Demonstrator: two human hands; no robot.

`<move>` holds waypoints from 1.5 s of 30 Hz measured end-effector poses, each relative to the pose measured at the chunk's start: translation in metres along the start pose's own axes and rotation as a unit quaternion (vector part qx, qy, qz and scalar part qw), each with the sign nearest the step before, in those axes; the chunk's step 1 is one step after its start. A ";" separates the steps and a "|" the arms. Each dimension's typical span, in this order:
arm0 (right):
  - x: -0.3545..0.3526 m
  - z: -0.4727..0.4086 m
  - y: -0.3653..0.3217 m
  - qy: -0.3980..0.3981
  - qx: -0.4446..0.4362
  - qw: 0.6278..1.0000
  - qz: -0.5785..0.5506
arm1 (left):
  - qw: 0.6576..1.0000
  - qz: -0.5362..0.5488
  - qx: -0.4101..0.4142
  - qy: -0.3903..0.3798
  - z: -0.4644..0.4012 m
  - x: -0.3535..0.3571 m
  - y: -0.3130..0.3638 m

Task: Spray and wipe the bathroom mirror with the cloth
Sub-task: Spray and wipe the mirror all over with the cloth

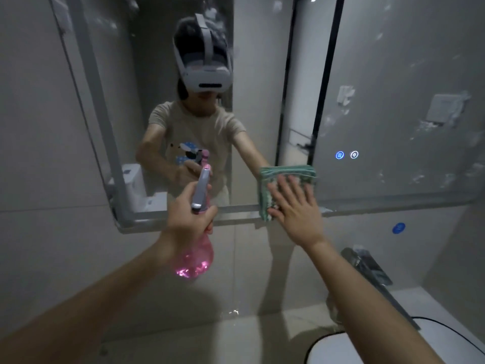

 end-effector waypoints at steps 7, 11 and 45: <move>0.008 0.026 0.031 -0.073 0.259 0.961 -0.066 | 1.000 0.004 -0.022 -0.010 -0.006 -0.011 0.003; 0.008 0.012 0.008 -0.055 0.296 0.946 -0.121 | 0.999 -0.008 -0.029 -0.012 -0.005 -0.006 0.006; 0.009 0.017 0.047 0.040 -0.096 0.993 -0.058 | 0.988 -0.096 -0.026 0.121 0.016 0.085 0.043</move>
Point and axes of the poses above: each hand's wrist, its own z-axis away from the middle knuckle, its own x-axis out of the palm, y = z × x, the point moved 7 cm from there along -z, towards the middle knuckle, and after that the axes turned 5 degrees about -y, right-handed, at the moved point
